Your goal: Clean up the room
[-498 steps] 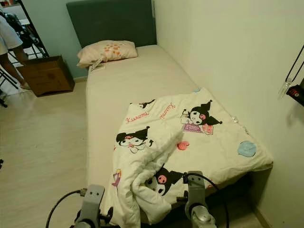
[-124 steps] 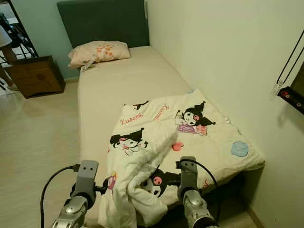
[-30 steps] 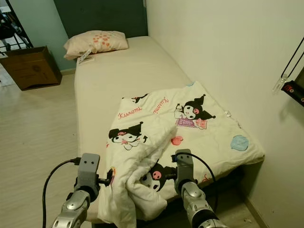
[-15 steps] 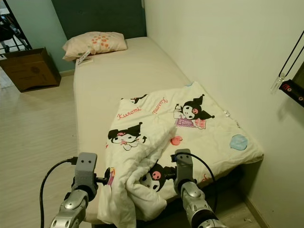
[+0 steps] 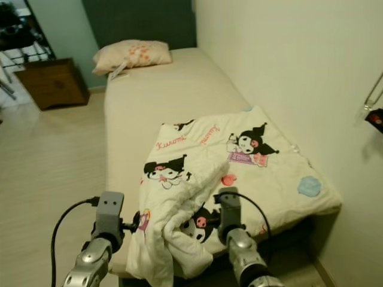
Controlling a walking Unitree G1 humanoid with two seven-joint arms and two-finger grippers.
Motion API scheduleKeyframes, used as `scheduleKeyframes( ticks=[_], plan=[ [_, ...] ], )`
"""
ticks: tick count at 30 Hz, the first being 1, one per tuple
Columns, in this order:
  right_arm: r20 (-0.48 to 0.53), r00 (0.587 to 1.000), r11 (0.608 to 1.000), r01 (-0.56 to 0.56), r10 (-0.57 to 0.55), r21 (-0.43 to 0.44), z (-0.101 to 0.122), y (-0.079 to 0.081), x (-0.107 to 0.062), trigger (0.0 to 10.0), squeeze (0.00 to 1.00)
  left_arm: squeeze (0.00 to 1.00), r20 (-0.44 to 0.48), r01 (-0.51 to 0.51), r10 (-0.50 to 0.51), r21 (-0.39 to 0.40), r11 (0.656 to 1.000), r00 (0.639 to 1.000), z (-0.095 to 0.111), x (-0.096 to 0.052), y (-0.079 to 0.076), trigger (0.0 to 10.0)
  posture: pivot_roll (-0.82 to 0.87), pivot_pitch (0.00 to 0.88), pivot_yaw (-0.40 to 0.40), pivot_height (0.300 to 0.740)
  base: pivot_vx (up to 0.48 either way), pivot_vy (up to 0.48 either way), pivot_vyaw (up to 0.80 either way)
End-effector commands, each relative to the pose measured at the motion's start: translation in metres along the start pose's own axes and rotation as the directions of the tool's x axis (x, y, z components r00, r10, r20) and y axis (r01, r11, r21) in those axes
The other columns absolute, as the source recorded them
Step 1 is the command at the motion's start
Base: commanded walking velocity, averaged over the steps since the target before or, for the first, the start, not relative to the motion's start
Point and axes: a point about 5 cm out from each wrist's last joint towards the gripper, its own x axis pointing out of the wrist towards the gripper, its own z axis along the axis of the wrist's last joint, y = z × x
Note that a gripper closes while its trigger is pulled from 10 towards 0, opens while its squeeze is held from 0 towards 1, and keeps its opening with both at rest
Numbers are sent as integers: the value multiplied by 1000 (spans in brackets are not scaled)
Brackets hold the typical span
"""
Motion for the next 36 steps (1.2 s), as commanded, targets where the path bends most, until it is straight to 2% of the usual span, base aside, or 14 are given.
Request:
scheduleKeyframes(
  ticks=[1, 20, 25, 36],
  plan=[
    [1, 1000, 999, -12, 12, -33, 0, 1, 0, 10000, 0, 0, -20, -30, 29, -14, 999, 999, -4, -2, 5, 10000, -74, 107, 8, 740, 0, 0, 0],
    [6, 1000, 999, -10, 10, -34, 3, 5, 2, 10000, 0, 0, -6, -74, 74, -10, 997, 997, -2, -3, 13, 10000, -64, 116, 0, 740, 0, 0, 0],
    [8, 1000, 999, -9, 9, -31, 4, 6, 2, 10000, 0, 0, -8, -89, 89, -32, 996, 996, -2, -3, 15, 10000, -67, 121, 8, 740, 0, 0, 0],
    [-3, 1000, 1000, -9, 8, -16, 2, 7, 2, 10000, 0, 0, 0, -71, 71, -8, 997, 997, 1, -1, 13, 10000, -66, 124, 17, 740, 0, 0, 0]
  ],
)
